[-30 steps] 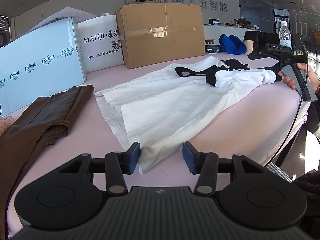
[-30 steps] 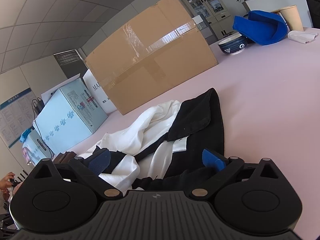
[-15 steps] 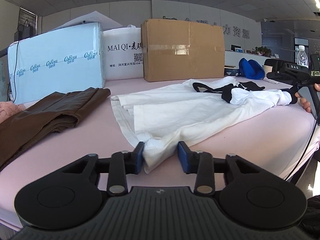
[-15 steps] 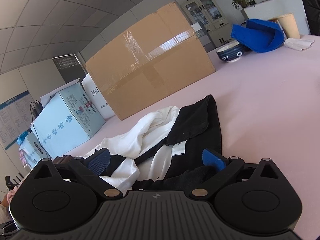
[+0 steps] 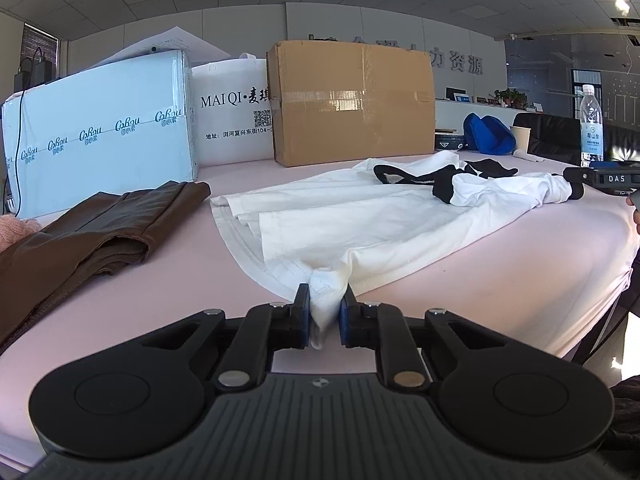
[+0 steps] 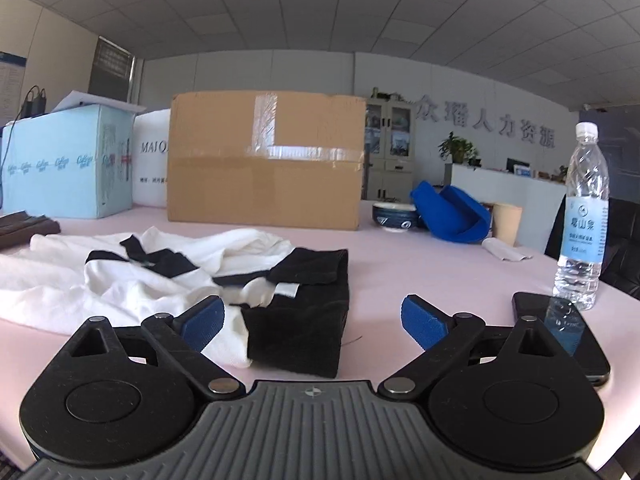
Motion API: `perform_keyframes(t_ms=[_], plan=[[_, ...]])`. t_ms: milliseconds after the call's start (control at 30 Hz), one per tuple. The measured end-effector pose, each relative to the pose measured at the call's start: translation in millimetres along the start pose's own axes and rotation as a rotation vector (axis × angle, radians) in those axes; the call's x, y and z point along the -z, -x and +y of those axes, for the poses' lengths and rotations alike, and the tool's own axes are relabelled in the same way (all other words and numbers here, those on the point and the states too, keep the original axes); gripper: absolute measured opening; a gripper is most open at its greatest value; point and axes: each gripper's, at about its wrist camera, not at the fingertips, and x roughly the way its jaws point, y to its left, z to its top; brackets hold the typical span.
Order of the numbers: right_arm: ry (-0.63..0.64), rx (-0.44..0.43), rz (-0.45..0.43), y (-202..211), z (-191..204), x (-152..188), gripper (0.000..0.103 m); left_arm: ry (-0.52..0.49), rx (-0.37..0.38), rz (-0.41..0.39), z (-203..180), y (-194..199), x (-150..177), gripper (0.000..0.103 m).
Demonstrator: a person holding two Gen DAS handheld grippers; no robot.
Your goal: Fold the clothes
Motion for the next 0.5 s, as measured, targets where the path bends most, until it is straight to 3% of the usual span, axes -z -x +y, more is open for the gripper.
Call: perform_keyframes(t_ms=[33,133,433,467,500], plan=[[-0.018,-0.008,0.018,-1.3,-1.8,0.2,0.068,0.002,-0.005,-0.001,0.4,-0.3,0.3,0.012],[-0.048,-0.043,0.044,-2.1,-2.5,1.8,0.045,-0.006,-0.016,-0.003,0.2,-0.8,-0.5,0.012],[-0.116,-0.068,0.087,-0.3,-5.2,7.1,0.047,0.044,0.028,0.001,13.1,-1.1,-5.7,0.01],[-0.123,-0.088,0.083,-0.2,-7.1,7.7,0.043,0.048,0.029,0.004,14.7,-2.9,-5.5,0.01],[-0.125,-0.098,0.078,-0.1,-7.7,7.9,0.025,0.05,0.03,0.006,16.0,-4.6,-5.4,0.01]])
